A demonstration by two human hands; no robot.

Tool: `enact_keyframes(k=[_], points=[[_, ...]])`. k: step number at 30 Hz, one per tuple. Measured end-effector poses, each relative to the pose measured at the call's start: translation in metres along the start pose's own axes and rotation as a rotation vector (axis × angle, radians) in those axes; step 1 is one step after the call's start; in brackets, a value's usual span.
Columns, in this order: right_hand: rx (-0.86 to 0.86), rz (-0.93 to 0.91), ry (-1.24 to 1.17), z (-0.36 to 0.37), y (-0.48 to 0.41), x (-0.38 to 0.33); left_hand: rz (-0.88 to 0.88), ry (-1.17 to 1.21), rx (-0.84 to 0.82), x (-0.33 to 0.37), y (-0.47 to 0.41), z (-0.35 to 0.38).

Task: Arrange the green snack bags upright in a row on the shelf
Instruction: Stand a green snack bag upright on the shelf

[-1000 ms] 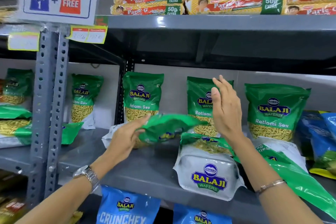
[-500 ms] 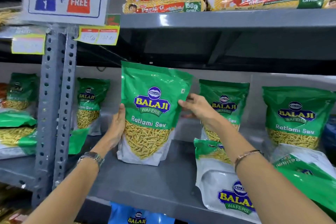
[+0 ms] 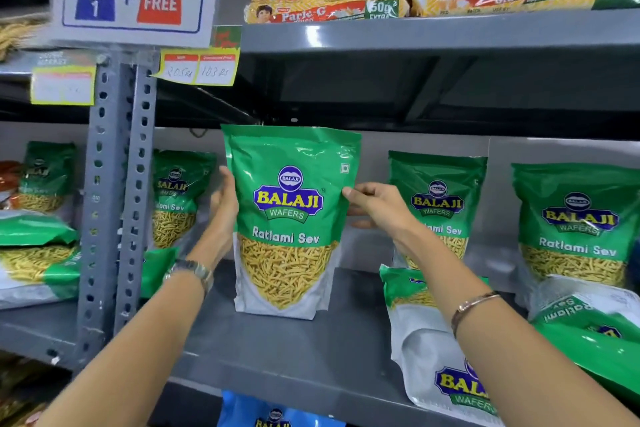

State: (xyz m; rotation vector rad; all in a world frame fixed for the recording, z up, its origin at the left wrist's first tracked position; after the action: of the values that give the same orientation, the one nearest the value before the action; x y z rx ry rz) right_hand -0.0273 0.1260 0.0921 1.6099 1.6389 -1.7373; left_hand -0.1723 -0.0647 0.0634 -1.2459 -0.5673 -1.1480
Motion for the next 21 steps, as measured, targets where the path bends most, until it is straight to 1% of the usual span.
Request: enact_keyframes(k=[1, 2, 3, 4, 5, 7, 10, 12, 15, 16, 18, 20, 21], points=[[-0.029, 0.041, -0.012, 0.001, 0.001, 0.002, 0.051, 0.011, 0.007, 0.009, -0.011, 0.001], [-0.058, 0.069, -0.03, 0.004, 0.002, 0.004, 0.142, 0.03, 0.027, 0.021, -0.018, 0.002], [-0.069, 0.075, -0.044, 0.007, 0.003, 0.006, 0.198, 0.027, 0.051, 0.032, -0.021, 0.003], [-0.049, 0.059, -0.036, 0.009, 0.004, 0.006, 0.245, 0.027, 0.072, 0.038, -0.029, 0.003], [-0.004, 0.029, -0.014, 0.01, 0.004, 0.005, 0.245, 0.026, 0.077, 0.04, -0.037, 0.004], [0.082, -0.013, 0.021, 0.01, 0.003, 0.004, 0.212, 0.054, 0.063, 0.042, -0.041, 0.006], [0.138, -0.021, 0.045, 0.014, 0.002, 0.001, 0.108, 0.154, 0.044, 0.041, -0.039, 0.01], [0.177, -0.023, 0.094, 0.018, 0.0, 0.001, 0.04, 0.157, 0.035, 0.041, -0.042, 0.016], [0.203, -0.008, 0.168, 0.02, -0.002, 0.004, 0.007, 0.123, 0.042, 0.047, -0.04, 0.02], [0.193, 0.005, 0.182, 0.019, -0.002, 0.004, -0.002, 0.116, 0.026, 0.046, -0.041, 0.018], [0.142, 0.042, 0.187, 0.017, -0.001, 0.003, -0.044, 0.088, -0.062, 0.036, -0.038, 0.011], [0.041, 0.105, 0.178, 0.018, 0.005, 0.001, -0.102, -0.027, -0.157, 0.017, -0.034, -0.001], [-0.014, 0.142, 0.183, 0.019, 0.009, 0.002, -0.131, -0.082, -0.23, 0.006, -0.029, -0.007]])
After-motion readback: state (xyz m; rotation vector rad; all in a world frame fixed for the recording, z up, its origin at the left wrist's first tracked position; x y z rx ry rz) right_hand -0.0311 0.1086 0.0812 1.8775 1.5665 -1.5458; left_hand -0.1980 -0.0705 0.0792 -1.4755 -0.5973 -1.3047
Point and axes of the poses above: each hand's wrist, its own y-axis away from the middle knuckle, its own z-axis out of the palm, x = y × z, the point moved 2 cm from there along -y, towards the middle knuckle, and after that the axes turned 1 degree about -y, right-handed, at the moved point
